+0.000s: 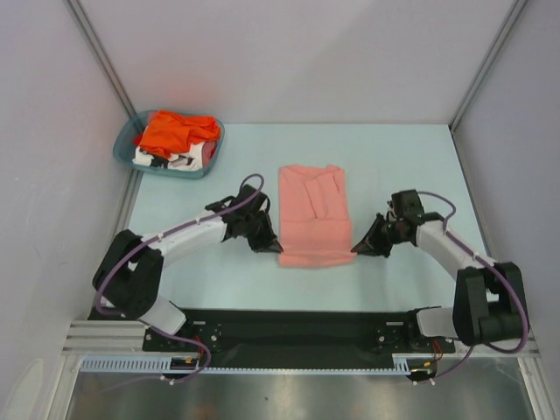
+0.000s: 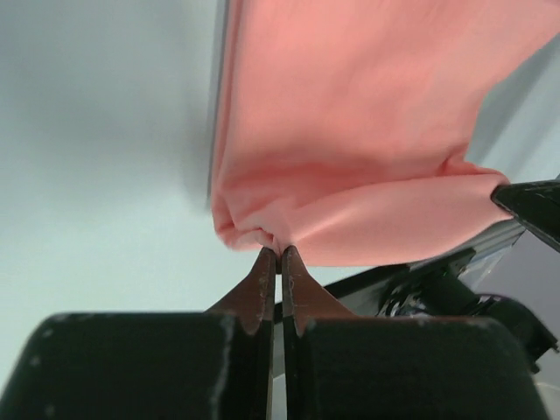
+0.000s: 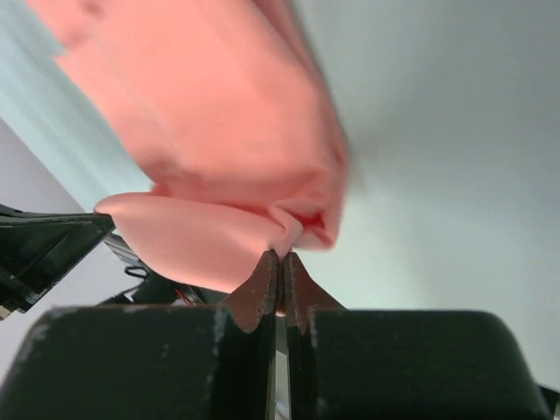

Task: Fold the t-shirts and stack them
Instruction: Fold the tshirt

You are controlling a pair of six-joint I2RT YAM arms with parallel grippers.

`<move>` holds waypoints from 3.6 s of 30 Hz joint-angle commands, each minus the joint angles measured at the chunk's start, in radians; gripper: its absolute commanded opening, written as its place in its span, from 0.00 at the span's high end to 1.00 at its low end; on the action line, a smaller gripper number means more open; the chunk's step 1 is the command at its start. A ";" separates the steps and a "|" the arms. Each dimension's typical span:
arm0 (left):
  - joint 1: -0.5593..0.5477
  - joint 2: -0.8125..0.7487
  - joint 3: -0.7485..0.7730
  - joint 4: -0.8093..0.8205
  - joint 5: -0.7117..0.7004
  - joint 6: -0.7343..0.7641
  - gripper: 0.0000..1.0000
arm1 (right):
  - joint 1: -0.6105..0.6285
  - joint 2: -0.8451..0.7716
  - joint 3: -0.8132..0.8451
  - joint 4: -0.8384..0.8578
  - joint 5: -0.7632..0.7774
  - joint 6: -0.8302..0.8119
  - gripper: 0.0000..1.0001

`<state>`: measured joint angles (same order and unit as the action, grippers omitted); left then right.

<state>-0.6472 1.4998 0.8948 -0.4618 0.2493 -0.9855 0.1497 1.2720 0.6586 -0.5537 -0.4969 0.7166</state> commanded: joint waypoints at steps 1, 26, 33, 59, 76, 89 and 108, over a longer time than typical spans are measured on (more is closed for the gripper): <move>0.072 0.077 0.148 -0.064 0.002 0.087 1.00 | -0.019 0.102 0.185 0.026 -0.008 -0.086 1.00; 0.310 0.652 0.995 -0.192 0.080 0.232 1.00 | -0.073 0.817 1.041 0.015 -0.127 -0.062 1.00; 0.339 0.769 1.170 -0.190 0.122 0.217 1.00 | -0.079 0.895 1.134 0.070 -0.149 0.000 1.00; 0.363 0.952 1.424 -0.191 0.035 0.240 0.57 | -0.141 1.119 1.421 0.057 -0.137 0.040 0.59; 0.273 0.796 1.178 0.077 0.200 0.318 0.87 | 0.002 1.012 1.184 0.484 -0.201 0.226 0.96; 0.285 0.964 1.106 0.363 0.245 0.136 0.95 | 0.022 1.133 0.972 0.968 -0.129 0.397 1.00; 0.397 1.174 1.300 0.339 0.243 0.100 0.92 | -0.094 1.346 1.199 0.858 -0.104 0.379 0.98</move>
<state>-0.2844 2.6434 2.1277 -0.0956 0.5152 -0.9134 0.0925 2.5889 1.8084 0.3645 -0.6518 1.1492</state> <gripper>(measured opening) 0.073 0.013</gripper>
